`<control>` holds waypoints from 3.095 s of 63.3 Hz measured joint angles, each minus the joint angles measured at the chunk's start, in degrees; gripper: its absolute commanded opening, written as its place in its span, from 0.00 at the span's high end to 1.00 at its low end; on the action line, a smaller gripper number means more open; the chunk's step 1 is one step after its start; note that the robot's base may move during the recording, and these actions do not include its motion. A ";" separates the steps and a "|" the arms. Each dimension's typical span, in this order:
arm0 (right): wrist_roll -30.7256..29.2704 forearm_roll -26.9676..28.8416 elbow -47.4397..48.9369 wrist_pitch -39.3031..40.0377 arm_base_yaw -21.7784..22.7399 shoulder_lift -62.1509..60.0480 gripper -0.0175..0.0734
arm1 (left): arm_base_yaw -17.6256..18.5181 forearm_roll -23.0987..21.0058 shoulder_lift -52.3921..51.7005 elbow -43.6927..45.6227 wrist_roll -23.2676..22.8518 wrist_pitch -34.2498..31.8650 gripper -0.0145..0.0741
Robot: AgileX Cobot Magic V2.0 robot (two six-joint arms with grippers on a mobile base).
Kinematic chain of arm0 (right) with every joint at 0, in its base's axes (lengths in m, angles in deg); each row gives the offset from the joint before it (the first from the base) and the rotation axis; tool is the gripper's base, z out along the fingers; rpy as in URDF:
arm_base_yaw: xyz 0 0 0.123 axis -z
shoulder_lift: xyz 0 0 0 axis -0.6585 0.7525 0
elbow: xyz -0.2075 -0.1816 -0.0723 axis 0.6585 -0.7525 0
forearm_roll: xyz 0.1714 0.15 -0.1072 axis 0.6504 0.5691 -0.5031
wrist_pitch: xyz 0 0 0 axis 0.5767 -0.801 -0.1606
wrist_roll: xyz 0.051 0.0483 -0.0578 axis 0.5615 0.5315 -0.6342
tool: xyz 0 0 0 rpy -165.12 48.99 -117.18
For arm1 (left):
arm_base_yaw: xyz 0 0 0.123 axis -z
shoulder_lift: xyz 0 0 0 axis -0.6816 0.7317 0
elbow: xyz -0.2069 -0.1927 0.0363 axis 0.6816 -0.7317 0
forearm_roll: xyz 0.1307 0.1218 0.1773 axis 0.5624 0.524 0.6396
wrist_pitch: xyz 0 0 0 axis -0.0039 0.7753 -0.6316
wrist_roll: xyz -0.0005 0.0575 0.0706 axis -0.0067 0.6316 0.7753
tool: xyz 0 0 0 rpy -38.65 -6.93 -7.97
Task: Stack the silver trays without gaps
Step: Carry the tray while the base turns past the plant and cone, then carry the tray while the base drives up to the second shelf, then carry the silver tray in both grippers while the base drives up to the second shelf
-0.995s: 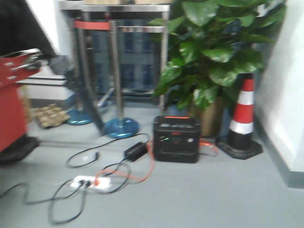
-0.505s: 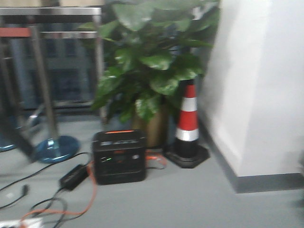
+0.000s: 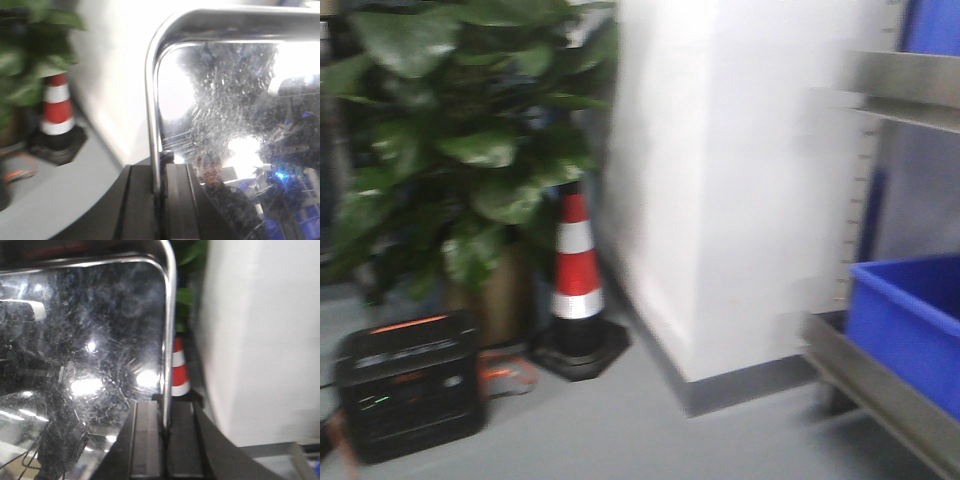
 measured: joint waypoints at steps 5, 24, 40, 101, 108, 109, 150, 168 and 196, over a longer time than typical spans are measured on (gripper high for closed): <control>0.00 0.00 0.00 0.00 0.00 0.00 0.89 | 0.00 0.00 0.00 0.00 0.00 0.00 0.85; 0.00 0.00 0.00 0.11 0.00 0.00 0.89 | 0.00 0.00 0.00 0.00 0.00 0.00 0.85; 0.00 0.00 0.00 0.11 0.00 0.00 0.89 | 0.00 0.00 0.00 0.00 0.00 0.00 0.85; 0.00 0.00 0.00 0.22 0.00 0.00 0.89 | 0.00 0.00 0.00 0.00 0.00 0.00 0.85; 0.00 0.00 0.00 0.22 0.02 0.00 0.89 | 0.00 0.00 0.00 0.00 -0.10 0.00 0.85; 0.00 0.00 0.00 0.22 0.02 0.00 0.89 | 0.00 0.00 0.00 0.00 -0.10 0.00 0.85; 0.00 0.00 0.00 0.22 0.02 0.00 0.89 | 0.00 0.00 0.00 0.00 -0.10 0.00 0.85; 0.00 0.00 0.00 0.22 0.02 0.00 0.89 | 0.00 0.00 0.00 0.00 -0.10 0.00 0.85; 0.00 0.00 0.00 0.22 0.02 0.00 0.89 | 0.00 0.00 0.00 0.00 -0.10 0.00 0.85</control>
